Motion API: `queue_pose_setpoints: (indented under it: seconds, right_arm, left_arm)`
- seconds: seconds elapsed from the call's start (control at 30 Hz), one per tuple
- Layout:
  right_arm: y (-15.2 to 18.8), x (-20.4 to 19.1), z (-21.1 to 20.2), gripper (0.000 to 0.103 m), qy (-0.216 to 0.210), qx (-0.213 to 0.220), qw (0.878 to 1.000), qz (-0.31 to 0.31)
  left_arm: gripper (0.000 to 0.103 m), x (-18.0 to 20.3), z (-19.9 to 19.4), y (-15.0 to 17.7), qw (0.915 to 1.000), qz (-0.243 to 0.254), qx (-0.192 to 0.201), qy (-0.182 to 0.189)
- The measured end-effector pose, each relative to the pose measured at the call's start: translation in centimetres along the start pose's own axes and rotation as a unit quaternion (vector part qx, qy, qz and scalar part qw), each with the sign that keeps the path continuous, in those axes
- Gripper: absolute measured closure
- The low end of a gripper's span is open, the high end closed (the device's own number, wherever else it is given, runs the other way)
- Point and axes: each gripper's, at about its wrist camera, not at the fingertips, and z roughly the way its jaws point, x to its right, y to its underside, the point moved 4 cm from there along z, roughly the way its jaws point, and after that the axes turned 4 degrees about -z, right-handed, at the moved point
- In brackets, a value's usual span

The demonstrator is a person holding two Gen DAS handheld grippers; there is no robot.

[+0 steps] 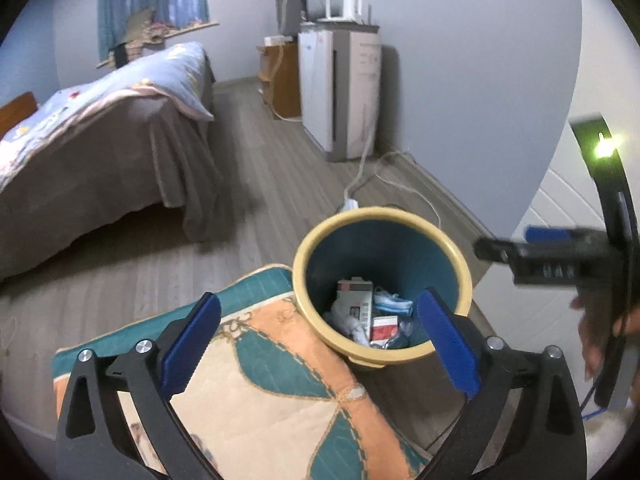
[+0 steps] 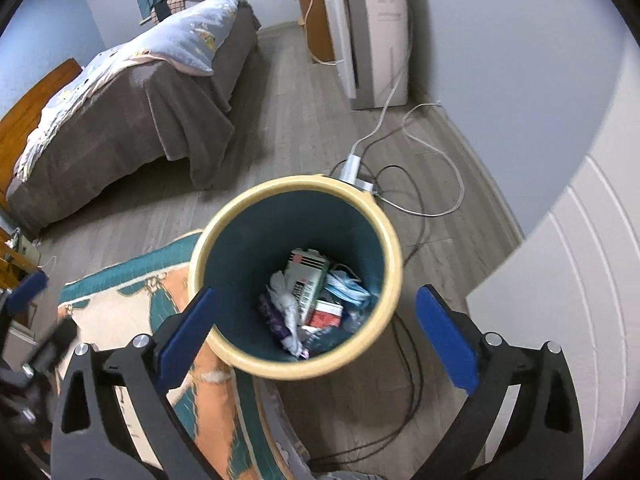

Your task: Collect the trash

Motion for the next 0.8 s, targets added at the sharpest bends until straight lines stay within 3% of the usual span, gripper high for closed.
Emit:
queue_pose_setpoints:
  seconds: [0.17,0.37,0.63,0.8]
  right_arm:
    - [1.8,0.5,-1.8,0.006,0.038,0.012,0.999,-0.010]
    - [3.3,-0.7,-4.0,0.006,0.049,0.037,0.998,-0.027]
    - [3.0,-2.9,-5.2,0.006,0.077,0.086,0.991,-0.061]
    - [2.7,-3.6,-5.4,0.006,0.089,0.108,0.987,-0.075]
  left_arm:
    - [0.005,-0.1,-1.3,0.3,0.9996,-0.018,-0.017,-0.014]
    - [0.005,-0.6,-3.5,1.6,0.9976,-0.008,-0.003,-0.069]
    - [0.005,-1.8,-3.6,1.6,0.9978,-0.002,0.016,-0.064]
    - [0.005,-2.2,-3.9,1.5,0.9988,-0.001,0.023,-0.042]
